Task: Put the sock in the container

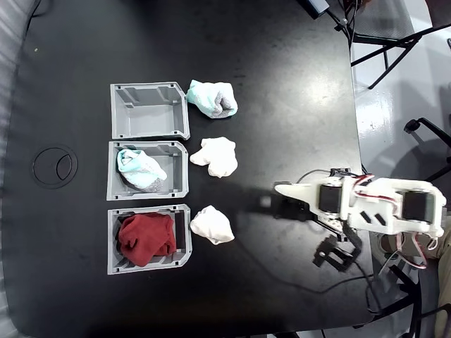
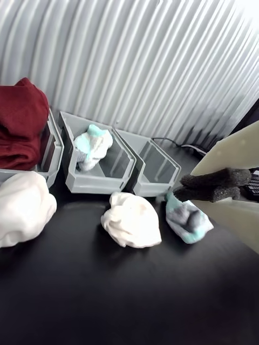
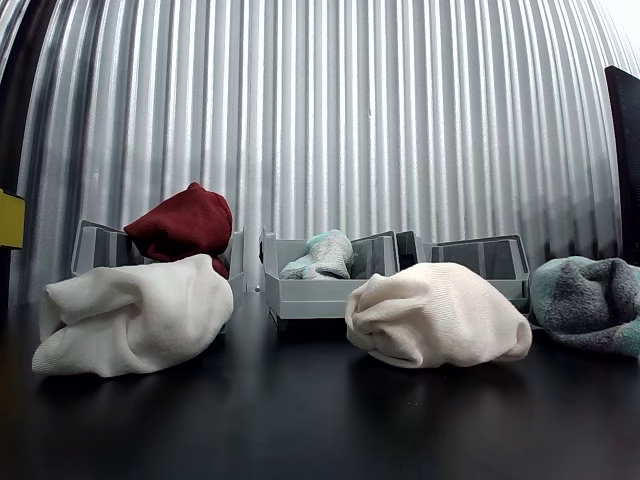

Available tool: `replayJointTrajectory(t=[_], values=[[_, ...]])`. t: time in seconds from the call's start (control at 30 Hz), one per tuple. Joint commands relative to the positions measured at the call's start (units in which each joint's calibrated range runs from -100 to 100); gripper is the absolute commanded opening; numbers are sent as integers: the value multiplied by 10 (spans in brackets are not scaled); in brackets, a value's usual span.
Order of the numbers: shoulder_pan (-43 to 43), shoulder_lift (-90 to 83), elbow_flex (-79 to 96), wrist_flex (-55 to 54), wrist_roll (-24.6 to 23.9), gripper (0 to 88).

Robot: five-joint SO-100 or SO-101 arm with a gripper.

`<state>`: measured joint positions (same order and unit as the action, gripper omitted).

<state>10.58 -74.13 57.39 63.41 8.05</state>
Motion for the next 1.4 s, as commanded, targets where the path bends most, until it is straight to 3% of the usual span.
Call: replayJointTrajectory(t=[0.0, 0.7, 1.37], values=[[-1, -49, 81, -71, 2, 13], [1, -221, 398, -223, 2, 13], [5, -251, 414, -223, 1, 13]])
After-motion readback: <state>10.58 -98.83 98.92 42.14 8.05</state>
